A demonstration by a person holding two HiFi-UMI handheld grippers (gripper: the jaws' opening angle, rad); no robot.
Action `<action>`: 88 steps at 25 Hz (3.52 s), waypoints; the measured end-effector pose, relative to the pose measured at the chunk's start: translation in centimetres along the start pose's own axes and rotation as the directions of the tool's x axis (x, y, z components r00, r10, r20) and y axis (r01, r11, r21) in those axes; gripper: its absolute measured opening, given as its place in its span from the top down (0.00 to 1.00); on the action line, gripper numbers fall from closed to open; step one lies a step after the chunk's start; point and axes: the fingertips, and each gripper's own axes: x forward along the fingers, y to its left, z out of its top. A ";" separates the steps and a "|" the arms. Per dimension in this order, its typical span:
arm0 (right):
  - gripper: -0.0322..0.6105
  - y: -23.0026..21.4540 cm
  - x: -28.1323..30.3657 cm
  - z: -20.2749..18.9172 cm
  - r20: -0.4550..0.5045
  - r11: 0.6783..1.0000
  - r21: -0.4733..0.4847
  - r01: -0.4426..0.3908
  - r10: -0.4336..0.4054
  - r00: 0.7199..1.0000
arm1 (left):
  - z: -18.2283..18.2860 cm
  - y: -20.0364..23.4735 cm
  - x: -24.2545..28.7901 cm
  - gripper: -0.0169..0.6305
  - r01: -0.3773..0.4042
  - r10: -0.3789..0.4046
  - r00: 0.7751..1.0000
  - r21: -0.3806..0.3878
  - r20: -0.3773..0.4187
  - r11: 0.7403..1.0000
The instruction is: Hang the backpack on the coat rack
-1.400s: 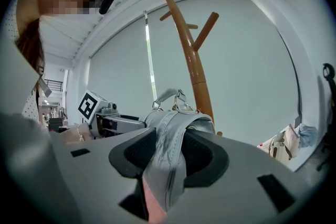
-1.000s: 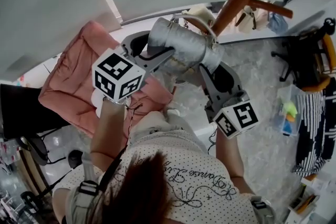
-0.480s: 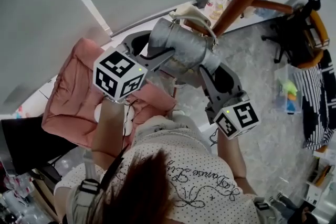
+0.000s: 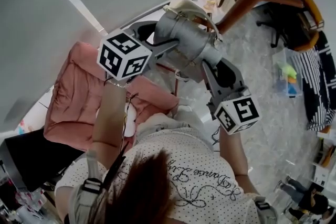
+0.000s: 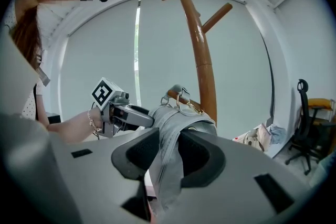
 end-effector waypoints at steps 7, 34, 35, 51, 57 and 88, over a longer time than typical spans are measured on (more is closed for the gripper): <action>0.77 0.3 0.2 -1.7 -0.023 0.999 0.030 0.026 -0.025 0.999 | -1.5 0.5 0.8 0.55 0.012 -0.011 0.999 0.032 -0.030 0.999; 0.79 2.6 1.9 -3.1 -0.004 0.985 0.083 -0.154 0.155 0.988 | 0.5 0.6 6.6 0.97 -0.161 0.144 0.983 0.161 0.112 0.974; 0.79 2.7 1.9 -3.1 -0.002 0.984 0.083 -0.156 0.157 0.988 | 0.5 0.6 6.5 0.97 -0.162 0.145 0.983 0.158 0.114 0.974; 0.81 0.9 -2.2 -0.9 0.068 0.992 0.030 -0.122 0.119 0.991 | -0.1 1.2 3.3 0.97 -0.233 0.214 0.969 0.165 0.124 0.958; 0.86 -1.2 -3.2 1.4 0.131 0.998 -0.050 -0.025 0.031 0.991 | 1.0 0.8 1.3 0.97 -0.258 0.230 0.957 0.157 0.176 0.953; 0.93 0.3 -1.6 6.3 0.267 0.988 -0.149 0.031 0.010 0.964 | 1.8 0.5 -6.2 0.97 -0.375 0.345 0.888 0.044 0.304 0.926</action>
